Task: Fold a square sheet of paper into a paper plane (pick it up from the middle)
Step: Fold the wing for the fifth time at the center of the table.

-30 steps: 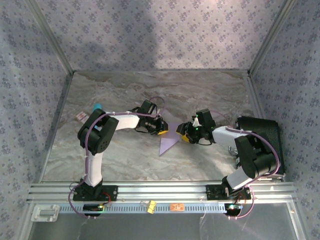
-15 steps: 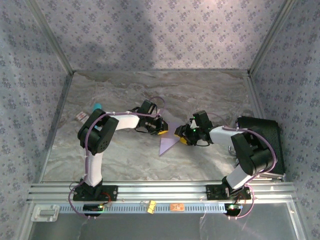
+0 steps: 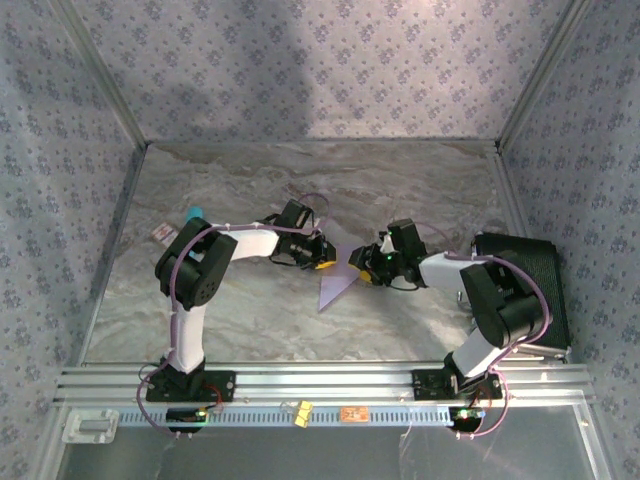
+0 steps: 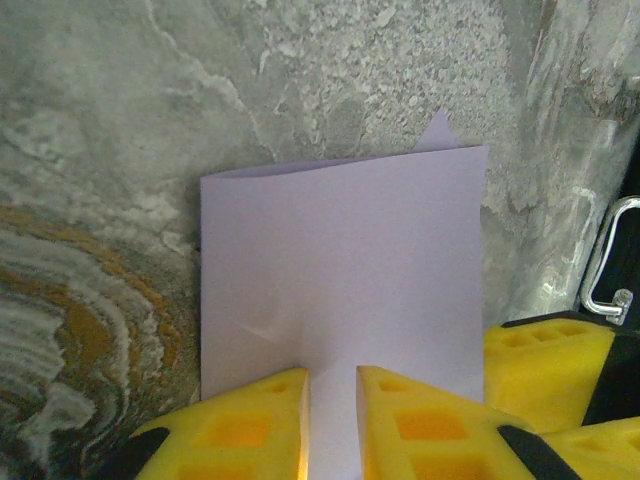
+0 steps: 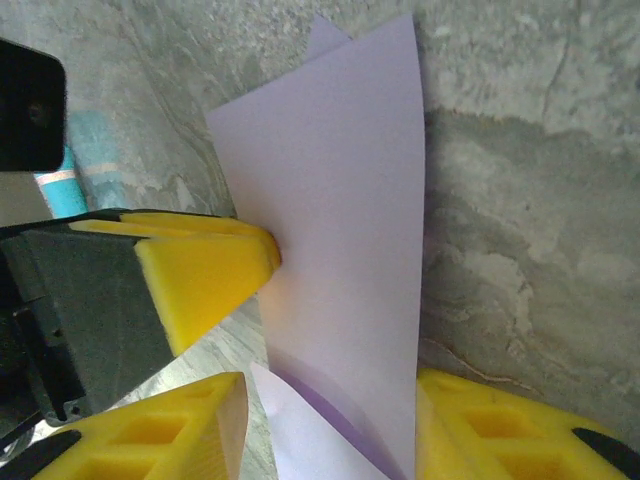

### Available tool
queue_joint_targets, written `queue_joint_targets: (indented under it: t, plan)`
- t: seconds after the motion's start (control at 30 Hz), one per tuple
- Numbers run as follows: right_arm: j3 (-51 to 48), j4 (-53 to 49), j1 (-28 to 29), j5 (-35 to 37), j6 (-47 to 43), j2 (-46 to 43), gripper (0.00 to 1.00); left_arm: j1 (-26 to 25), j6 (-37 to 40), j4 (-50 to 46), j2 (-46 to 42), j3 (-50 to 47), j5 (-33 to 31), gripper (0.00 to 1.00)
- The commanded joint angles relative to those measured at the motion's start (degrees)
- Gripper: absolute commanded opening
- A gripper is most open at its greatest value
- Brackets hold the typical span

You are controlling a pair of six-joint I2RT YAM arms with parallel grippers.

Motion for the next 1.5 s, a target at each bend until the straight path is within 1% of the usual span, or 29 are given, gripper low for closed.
queue_joint_targets:
  t: [0.0, 0.13, 0.3, 0.7, 0.83, 0.9, 0.97, 1.03, 1.23, 1.33, 1.4, 1.47]
  plan:
    - [1.7, 1.6, -1.2, -3.2, -2.6, 2.0, 0.46, 0.6, 0.2, -2.2, 1.1, -0.9, -0.6, 0.20]
    - [2.9, 3.8, -1.8, -6.6, -3.2, 4.1, 0.46, 0.7, 0.2, -2.2, 1.3, -0.7, -0.4, 0.20]
    - [3.7, 2.8, -2.6, -6.3, -4.8, 4.9, 0.45, 0.6, 0.5, -2.4, 1.3, -0.6, -0.3, 0.20]
    - [6.2, 1.6, -5.2, -10.9, -8.6, 7.5, 0.37, 0.7, 0.4, -2.5, 1.4, -0.1, 0.1, 0.20]
    - [7.1, -1.2, -5.3, -10.4, -10.8, 7.7, 0.36, 0.7, 0.3, -2.6, 1.5, 0.4, 0.3, 0.20]
    - [7.5, -1.3, -5.4, -11.2, -11.3, 8.3, 0.36, 0.7, 0.3, -2.6, 1.5, 0.6, 0.4, 0.20]
    - [8.2, -1.5, -5.6, -13.6, -12.7, 9.3, 0.36, 0.7, 0.1, -2.5, 1.6, 0.6, 0.3, 0.20]
    - [9.5, -4.0, -5.9, -15.1, -15.1, 10.2, 0.36, 0.7, 0.1, -2.5, 1.9, 0.7, 0.6, 0.20]
    - [11.4, -7.9, -6.0, -15.5, -18.9, 11.0, 0.35, 1.0, 0.0, -2.6, 1.9, 1.3, 1.0, 0.20]
    - [11.7, -8.2, -6.1, -15.9, -19.5, 11.5, 0.32, 1.1, -0.2, -2.3, 1.8, 1.1, 1.0, 0.20]
    - [11.9, -8.2, -6.1, -16.0, -19.6, 11.9, 0.27, 1.1, -0.3, -2.3, 1.9, 1.3, 1.1, 0.20]
    - [12.0, -8.2, -6.2, -16.2, -19.6, 12.5, 0.26, 1.1, -0.2, -2.3, 1.8, 1.1, 1.1, 0.20]
